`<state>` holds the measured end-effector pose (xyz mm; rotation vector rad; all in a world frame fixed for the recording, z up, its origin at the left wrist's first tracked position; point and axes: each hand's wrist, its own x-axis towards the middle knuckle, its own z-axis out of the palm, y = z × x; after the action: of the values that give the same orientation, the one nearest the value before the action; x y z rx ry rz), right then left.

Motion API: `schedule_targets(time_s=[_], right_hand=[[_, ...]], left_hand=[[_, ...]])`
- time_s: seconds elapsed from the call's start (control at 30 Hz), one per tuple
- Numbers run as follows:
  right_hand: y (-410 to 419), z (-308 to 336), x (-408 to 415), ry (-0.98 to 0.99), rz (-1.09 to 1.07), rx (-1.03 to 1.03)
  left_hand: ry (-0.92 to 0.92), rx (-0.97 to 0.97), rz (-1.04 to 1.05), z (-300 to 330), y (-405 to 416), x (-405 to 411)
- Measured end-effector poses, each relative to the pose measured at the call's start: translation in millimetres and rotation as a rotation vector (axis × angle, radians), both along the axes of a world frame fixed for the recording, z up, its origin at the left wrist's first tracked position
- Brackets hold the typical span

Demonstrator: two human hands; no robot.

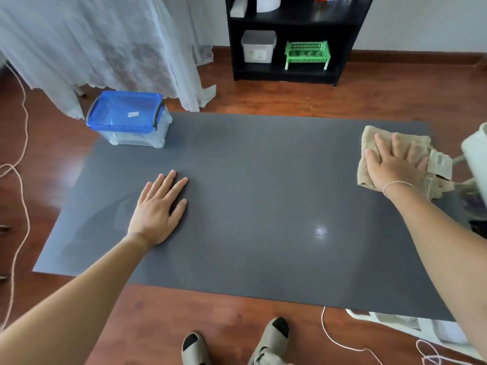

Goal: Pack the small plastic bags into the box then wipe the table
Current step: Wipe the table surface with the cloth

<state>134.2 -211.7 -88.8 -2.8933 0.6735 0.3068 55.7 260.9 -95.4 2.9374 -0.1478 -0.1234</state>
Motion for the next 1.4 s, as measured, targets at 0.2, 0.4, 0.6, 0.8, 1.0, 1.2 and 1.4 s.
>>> schedule_targets(time_s=[0.2, 0.4, 0.6, 0.8, 1.0, 1.2, 1.4], right_hand=[[104.5, -2.6, -6.2, -0.039, 0.226, 0.014], [235.9, -14.6, -40.5, -0.136, 0.461, 0.074], [378.8, -16.1, -96.1, -0.145, 0.615, 0.16], [426.3, -9.3, -115.3, -0.132, 0.598, 0.242], [333.9, 15.6, -105.8, -0.382, 0.388, 0.412], [256.9, -7.8, -118.1, -0.174, 0.311, 0.096], [255.2, -16.9, -121.9, -0.188, 0.332, 0.03]], left_hand=[[0.013, -0.105, 0.03, 2.7, 8.6, -7.5], [0.023, -0.114, 0.128, 9.8, 63.7, -33.2], [0.016, -0.171, 0.159, 17.2, 119.8, -54.9], [0.008, -0.219, 0.172, 22.7, 157.8, -61.5], [-0.012, -0.286, 0.044, 31.0, 115.6, -45.7], [0.039, -0.271, -0.032, 17.2, 13.8, -36.1], [0.022, -0.122, -0.012, -3.8, 4.7, -36.7]])
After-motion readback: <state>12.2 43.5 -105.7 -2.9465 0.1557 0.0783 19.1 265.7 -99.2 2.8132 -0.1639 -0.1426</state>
